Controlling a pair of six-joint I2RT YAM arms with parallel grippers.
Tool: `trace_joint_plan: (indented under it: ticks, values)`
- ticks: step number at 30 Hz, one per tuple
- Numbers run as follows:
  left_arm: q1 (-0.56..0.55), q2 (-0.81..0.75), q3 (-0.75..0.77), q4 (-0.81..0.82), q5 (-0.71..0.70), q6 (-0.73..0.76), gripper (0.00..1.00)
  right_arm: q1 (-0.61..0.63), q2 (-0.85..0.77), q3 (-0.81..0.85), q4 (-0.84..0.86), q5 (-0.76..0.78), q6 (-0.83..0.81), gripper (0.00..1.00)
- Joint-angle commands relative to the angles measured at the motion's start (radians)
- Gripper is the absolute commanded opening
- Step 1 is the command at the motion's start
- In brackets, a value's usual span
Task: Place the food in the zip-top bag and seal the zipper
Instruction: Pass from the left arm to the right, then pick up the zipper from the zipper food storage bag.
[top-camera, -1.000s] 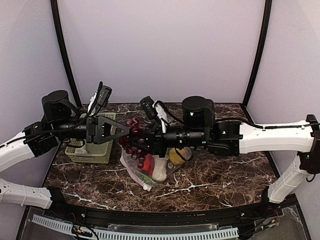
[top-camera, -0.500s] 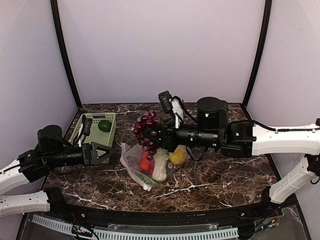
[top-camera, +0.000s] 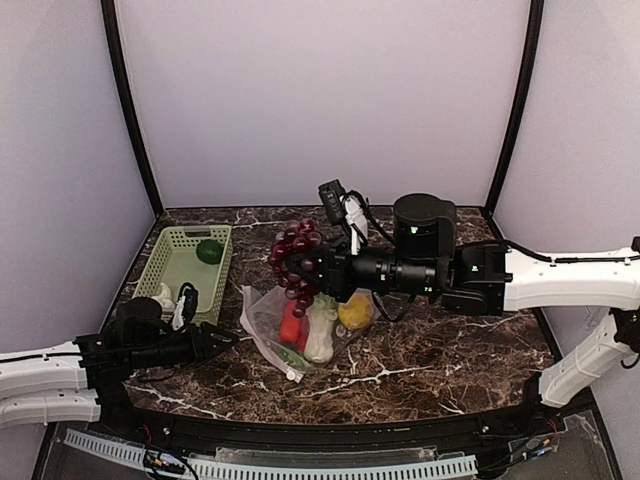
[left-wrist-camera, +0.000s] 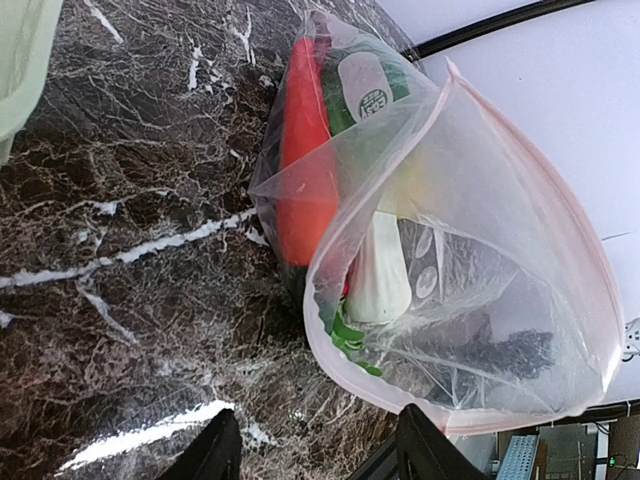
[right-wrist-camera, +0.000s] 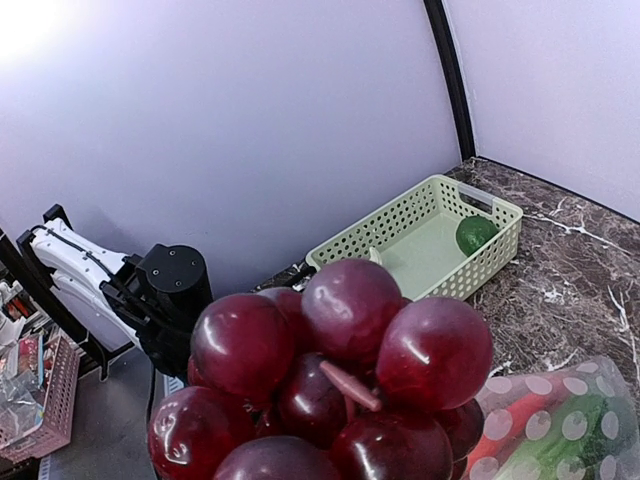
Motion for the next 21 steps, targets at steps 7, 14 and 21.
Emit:
trace_joint_plan:
  ticks: [7,14,21]
  values:
    - [0.008,0.328,0.015,0.396,0.071,-0.008,0.52,-0.006,-0.039,0.017,0.055,0.008,0.01,0.0]
    - [0.02,0.516,0.036,0.556,0.113,-0.016,0.49,-0.006,-0.057,0.007,0.051,0.015,0.01,0.0]
    - [0.024,0.637,0.059,0.653,0.138,-0.033,0.37,-0.007,-0.068,0.007,0.041,0.024,0.006,0.0]
